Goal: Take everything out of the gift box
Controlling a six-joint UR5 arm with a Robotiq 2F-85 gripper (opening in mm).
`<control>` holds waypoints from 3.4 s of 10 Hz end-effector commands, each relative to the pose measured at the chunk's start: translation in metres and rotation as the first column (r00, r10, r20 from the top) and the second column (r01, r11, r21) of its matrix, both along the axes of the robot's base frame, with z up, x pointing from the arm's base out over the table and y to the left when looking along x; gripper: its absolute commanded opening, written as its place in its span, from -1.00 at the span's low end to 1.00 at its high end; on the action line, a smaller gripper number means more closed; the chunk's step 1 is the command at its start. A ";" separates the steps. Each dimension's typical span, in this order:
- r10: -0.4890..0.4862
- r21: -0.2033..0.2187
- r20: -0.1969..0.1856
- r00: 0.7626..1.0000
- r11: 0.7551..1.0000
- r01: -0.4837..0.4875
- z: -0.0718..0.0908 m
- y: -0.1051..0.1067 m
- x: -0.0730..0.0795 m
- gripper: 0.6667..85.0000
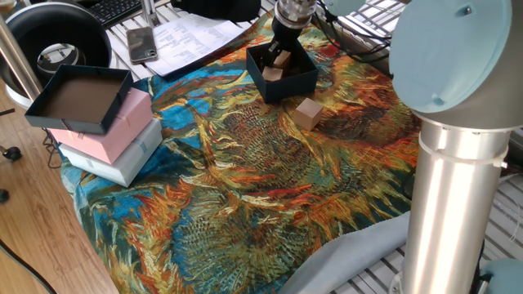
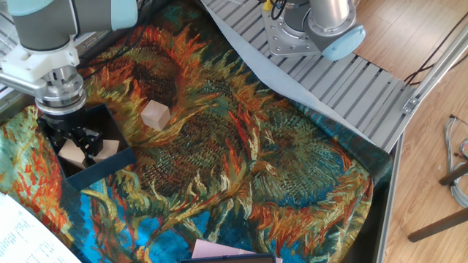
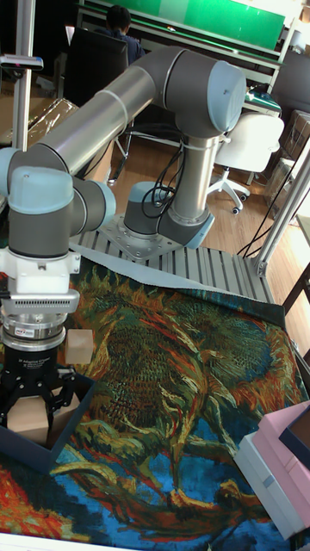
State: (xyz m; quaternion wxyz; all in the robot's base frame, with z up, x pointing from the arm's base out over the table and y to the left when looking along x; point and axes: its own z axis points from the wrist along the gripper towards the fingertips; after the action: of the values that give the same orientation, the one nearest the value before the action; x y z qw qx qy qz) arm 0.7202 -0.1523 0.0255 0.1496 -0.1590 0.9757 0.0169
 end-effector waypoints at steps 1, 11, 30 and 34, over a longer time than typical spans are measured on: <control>-0.026 0.021 0.004 1.000 0.999 0.026 0.003 0.002 0.000 0.29; -0.097 0.106 -0.078 0.992 0.989 0.105 0.095 0.067 -0.015 0.19; -0.164 0.110 -0.033 0.986 0.980 0.167 0.047 0.114 0.020 0.11; -0.158 0.069 -0.070 0.985 0.984 0.163 0.023 0.103 0.014 0.00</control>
State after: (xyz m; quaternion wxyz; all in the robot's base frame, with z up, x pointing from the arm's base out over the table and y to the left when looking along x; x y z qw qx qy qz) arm 0.7340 -0.0434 0.0610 0.1337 -0.0743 0.9870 0.0487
